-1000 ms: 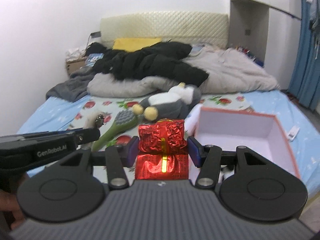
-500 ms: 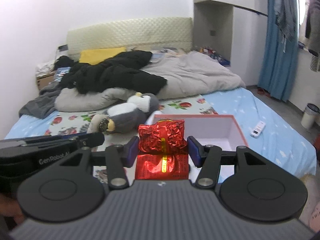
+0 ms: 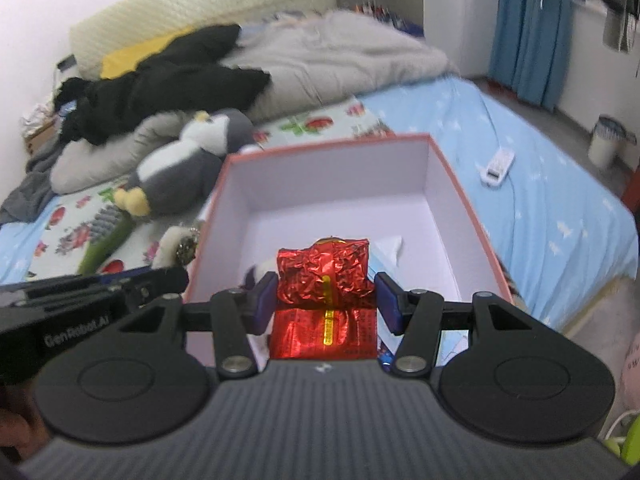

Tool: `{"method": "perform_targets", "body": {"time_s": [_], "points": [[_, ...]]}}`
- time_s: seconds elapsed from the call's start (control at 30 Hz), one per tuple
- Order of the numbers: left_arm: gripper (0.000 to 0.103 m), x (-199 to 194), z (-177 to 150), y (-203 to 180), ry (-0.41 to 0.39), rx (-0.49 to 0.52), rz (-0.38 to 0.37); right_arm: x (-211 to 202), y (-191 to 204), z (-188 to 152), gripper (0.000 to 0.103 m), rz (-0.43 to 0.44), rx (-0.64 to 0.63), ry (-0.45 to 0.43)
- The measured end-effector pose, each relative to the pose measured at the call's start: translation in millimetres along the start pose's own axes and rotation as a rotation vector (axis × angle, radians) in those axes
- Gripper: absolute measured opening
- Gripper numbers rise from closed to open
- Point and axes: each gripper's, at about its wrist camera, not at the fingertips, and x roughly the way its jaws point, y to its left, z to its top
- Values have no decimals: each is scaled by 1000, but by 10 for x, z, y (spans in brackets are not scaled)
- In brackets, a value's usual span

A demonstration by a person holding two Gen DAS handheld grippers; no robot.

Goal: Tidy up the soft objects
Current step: 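Open the left tool inside the box while the right tool releases the wrapper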

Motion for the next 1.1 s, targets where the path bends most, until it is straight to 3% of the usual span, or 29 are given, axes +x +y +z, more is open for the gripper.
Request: {"method": "perform_targets", "body": {"time_s": [0.3,0.57,0.63,0.7,0.87,1.1], "points": [[14,867,-32,67,141,3,3,679,-223,-51,56,2,36,153],[15,1259,-67,138,213,2,11,1010,-319,-130,56,15,56,227],[15,1290,-61,154,217,-1,17,1052,-331,-140,56,19,58,234],[29,1300,-58,154,227,-6,21,1083,-339,-135,57,30,67,239],[44,1194,-14,109,210,-1,24,1077,-367,-94,59,33,76,236],[44,759,180,86,127,6,28,731,-407,74,59,8,85,132]]}}
